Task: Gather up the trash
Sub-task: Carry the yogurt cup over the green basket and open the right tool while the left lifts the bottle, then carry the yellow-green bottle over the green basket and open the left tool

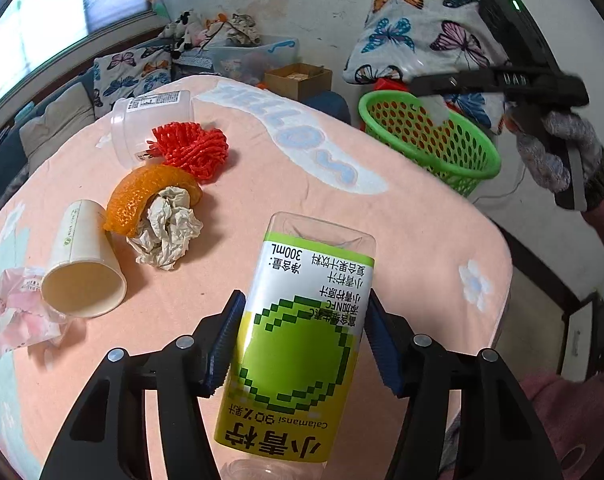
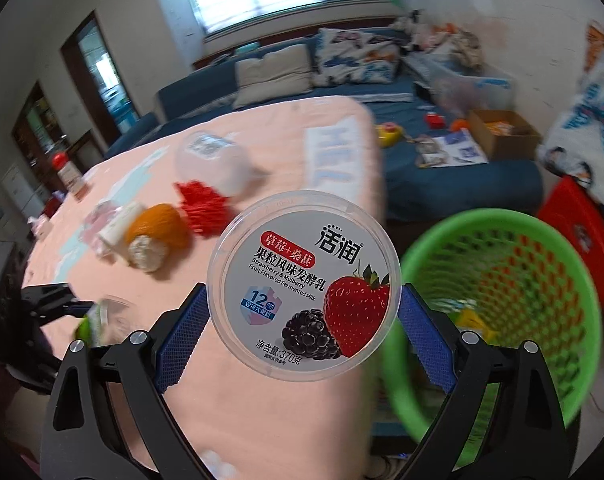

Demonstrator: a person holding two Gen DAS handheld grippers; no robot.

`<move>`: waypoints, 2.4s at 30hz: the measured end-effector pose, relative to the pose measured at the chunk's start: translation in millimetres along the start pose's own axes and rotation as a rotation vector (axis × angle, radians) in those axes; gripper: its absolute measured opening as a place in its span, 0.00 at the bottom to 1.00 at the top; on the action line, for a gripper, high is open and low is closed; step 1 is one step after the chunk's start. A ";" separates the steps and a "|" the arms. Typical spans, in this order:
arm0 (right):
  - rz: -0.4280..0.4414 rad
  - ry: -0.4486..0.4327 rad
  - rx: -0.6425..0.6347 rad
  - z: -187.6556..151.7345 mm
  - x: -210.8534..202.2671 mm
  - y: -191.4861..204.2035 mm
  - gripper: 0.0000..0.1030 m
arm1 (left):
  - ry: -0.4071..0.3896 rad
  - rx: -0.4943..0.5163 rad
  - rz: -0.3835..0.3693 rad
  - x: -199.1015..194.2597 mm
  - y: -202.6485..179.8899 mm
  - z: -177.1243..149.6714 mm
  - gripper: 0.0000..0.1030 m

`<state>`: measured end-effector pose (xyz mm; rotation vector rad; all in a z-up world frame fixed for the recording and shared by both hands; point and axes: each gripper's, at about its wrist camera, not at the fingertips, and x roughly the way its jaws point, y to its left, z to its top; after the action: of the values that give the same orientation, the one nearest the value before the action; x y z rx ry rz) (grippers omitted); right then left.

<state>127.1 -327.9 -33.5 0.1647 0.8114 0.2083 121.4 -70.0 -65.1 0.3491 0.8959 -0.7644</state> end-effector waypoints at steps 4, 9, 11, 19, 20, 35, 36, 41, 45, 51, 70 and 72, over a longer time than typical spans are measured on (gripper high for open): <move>-0.092 -0.005 0.031 -9.7 -14.0 -31.3 0.89 | -0.029 -0.020 -0.002 -6.3 -3.6 9.4 0.54; -0.176 -0.007 0.093 -21.8 -27.0 -71.0 0.89 | -0.069 -0.039 -0.015 -13.3 -11.1 26.1 0.53; -0.207 -0.009 0.122 -26.8 -30.4 -87.1 0.89 | -0.084 -0.052 -0.027 -14.7 -12.6 33.6 0.53; -0.257 0.006 0.199 -44.5 -30.0 -128.2 0.90 | -0.158 -0.069 -0.060 -18.2 -31.3 74.4 0.52; -0.265 0.006 0.204 -45.7 -29.7 -131.5 0.90 | -0.169 -0.068 -0.067 -18.0 -35.2 81.9 0.52; -0.287 -0.038 0.223 -60.9 -55.5 -149.7 0.93 | -0.257 -0.015 -0.165 3.5 -96.6 190.9 0.52; -0.293 -0.044 0.216 -61.8 -58.2 -149.1 0.93 | -0.259 -0.017 -0.175 7.8 -101.6 198.8 0.52; -0.290 -0.075 0.205 -67.8 -72.2 -147.2 0.93 | -0.258 -0.030 -0.202 26.3 -118.6 220.3 0.52; -0.277 -0.095 0.218 -71.9 -79.9 -149.8 0.93 | -0.247 -0.049 -0.213 44.7 -131.3 233.9 0.52; -0.278 -0.100 0.221 -79.9 -85.2 -150.7 0.93 | -0.214 -0.085 -0.217 73.0 -144.5 240.2 0.52; -0.266 -0.125 0.227 -89.0 -100.1 -146.6 0.93 | -0.123 -0.083 -0.237 100.1 -161.9 221.8 0.68; -0.263 -0.128 0.221 -88.3 -100.4 -142.7 0.93 | -0.137 -0.089 -0.225 91.1 -155.1 214.7 0.68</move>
<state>12.4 -484.9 -55.1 0.2737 0.7194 -0.1394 166.9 -339.9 -5.7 0.1167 0.8454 -0.9405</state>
